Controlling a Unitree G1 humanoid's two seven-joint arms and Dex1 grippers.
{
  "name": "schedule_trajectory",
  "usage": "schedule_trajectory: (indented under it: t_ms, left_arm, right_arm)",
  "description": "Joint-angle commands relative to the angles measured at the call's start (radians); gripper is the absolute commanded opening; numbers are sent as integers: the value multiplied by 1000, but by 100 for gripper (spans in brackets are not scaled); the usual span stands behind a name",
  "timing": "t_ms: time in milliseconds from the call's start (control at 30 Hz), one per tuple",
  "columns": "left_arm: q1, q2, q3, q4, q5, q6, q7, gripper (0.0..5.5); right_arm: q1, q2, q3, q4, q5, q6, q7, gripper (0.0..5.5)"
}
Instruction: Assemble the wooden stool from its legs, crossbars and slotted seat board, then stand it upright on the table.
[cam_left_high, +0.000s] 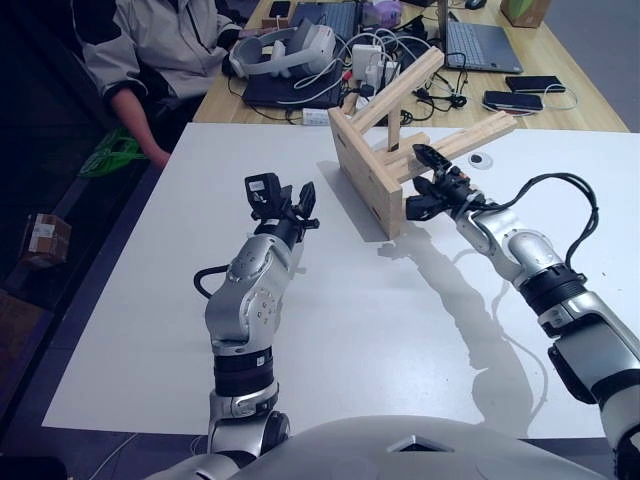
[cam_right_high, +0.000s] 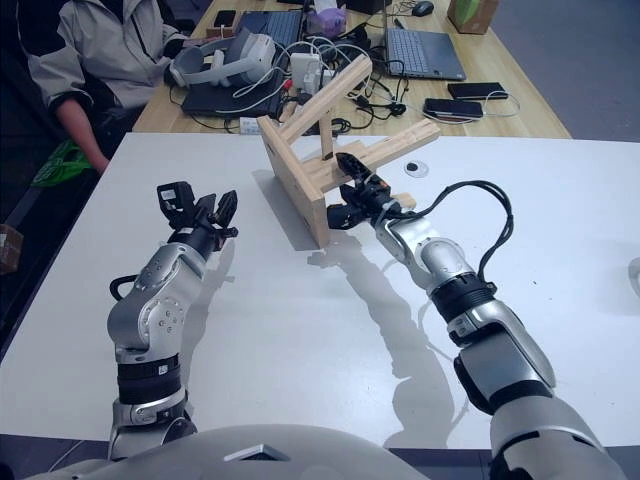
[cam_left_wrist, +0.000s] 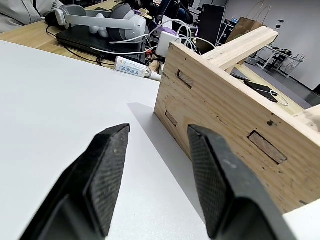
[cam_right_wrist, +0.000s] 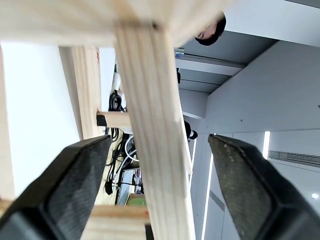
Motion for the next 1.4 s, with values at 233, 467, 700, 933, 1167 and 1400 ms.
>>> schedule_trajectory:
  t_ms: [233, 467, 700, 933, 1167, 1400]
  left_arm:
    - [-29, -1, -6, 17, 3, 1, 1, 211]
    - [-37, -4, 5, 20, 2, 0, 8, 211]
    - [-43, 2, 7, 24, 6, -3, 6, 211]
    - [-48, 5, 6, 25, 5, 0, 5, 211]
    - [-54, 7, 2, 30, 9, -2, 4, 211]
    - [-41, 29, -17, 21, 37, -26, -4, 211]
  right_arm:
    - [-36, 68, -92, 56, 205, -21, 90, 208]
    - [-20, 105, -175, -4, 360, -14, 206, 175]
    - [8, 244, -380, -80, 688, 147, 350, 175]
    - [47, 338, -522, -164, 941, 391, 433, 166]
    - [76, 391, -591, -240, 1092, 578, 444, 139]
    - [128, 386, -618, -363, 1190, 626, 473, 255]
